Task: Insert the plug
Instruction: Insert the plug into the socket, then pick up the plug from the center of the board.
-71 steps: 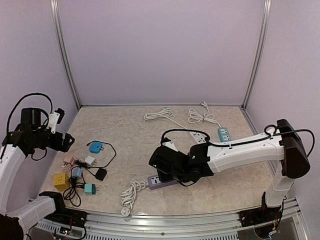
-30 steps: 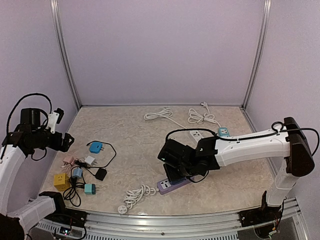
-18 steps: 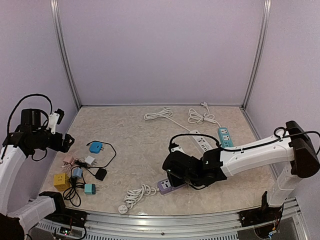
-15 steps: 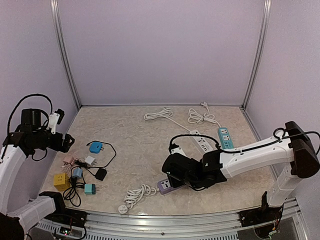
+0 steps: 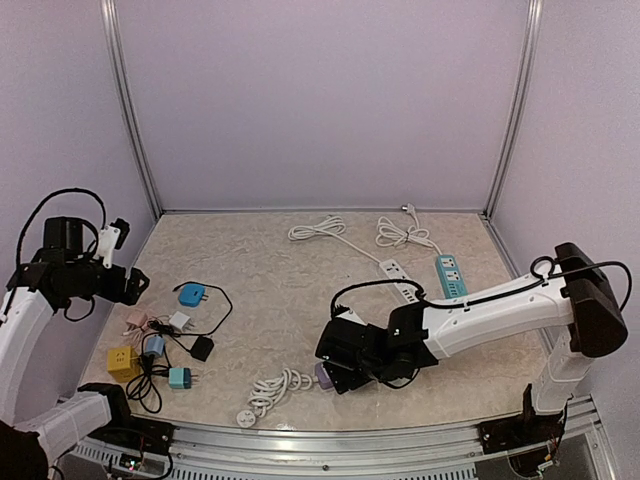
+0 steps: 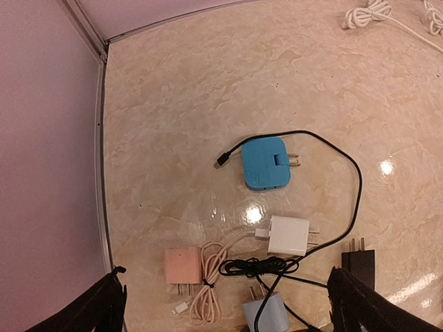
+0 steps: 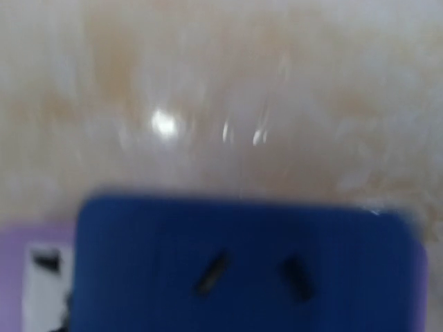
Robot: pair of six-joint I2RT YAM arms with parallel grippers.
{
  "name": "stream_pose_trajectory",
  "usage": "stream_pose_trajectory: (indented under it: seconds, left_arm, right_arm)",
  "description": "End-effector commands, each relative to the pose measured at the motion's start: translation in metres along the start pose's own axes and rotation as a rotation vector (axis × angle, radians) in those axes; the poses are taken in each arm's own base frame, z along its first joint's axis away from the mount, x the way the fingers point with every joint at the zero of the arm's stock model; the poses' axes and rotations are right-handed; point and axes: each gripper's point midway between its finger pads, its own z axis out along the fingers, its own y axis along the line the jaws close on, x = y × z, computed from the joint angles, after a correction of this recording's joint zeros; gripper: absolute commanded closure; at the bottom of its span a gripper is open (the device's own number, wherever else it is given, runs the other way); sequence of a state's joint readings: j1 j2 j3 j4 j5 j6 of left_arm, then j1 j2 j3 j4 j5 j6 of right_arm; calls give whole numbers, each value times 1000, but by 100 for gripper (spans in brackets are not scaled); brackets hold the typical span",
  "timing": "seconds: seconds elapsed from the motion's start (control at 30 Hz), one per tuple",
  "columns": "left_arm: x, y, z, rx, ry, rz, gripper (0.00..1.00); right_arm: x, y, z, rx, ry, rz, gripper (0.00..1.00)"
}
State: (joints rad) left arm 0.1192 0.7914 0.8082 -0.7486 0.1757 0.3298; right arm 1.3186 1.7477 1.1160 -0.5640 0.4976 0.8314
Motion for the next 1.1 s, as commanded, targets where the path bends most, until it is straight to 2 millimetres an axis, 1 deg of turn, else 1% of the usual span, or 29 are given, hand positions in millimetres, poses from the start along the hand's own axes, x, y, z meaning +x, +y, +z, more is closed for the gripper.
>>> stream_pose_trajectory:
  seconds: [0.0, 0.07, 0.17, 0.27, 0.4, 0.43, 0.53, 0.67, 0.77, 0.83, 0.9, 0.93, 1.0, 1.07]
  left_arm:
    - [3, 1, 2, 3, 13, 8, 1]
    - [3, 0, 2, 9, 20, 15, 1]
    - [4, 0, 2, 17, 36, 29, 1]
    - [4, -1, 0, 27, 57, 60, 1]
    - [11, 0, 0, 41, 128, 123, 1]
    - [13, 1, 0, 42, 147, 141, 1]
    - [20, 1, 1, 54, 210, 178, 1]
    - [27, -2, 4, 78, 273, 204, 2]
    - [33, -3, 12, 67, 325, 236, 6]
    - [35, -7, 20, 64, 354, 282, 7]
    - [36, -22, 29, 107, 365, 356, 7]
    - [37, -26, 35, 127, 370, 376, 7]
    - [32, -28, 45, 142, 362, 383, 8]
    - [28, -25, 57, 138, 376, 377, 11]
  right_arm:
    - [-6, 7, -17, -5, 55, -109, 0]
    - [-23, 12, -29, -27, 26, -120, 0]
    - [-43, 18, -46, -69, 3, -148, 0]
    - [-65, 21, -69, -131, -32, -182, 0]
    - [-102, 11, -102, -194, -124, -173, 0]
    - [-112, 5, -108, -210, -152, -154, 0]
    - [-141, -24, -119, -235, -226, -58, 0]
    - [-164, -67, -111, -215, -300, 71, 0]
    - [-175, -86, -102, -202, -348, 112, 0]
    - [-180, -92, -93, -191, -351, 115, 0]
    - [-180, -92, -81, -188, -331, 99, 0]
    - [-180, -92, -76, -187, -320, 89, 0]
    - [-177, -89, -65, -181, -290, 66, 0]
    - [-173, -87, -55, -173, -259, 47, 0]
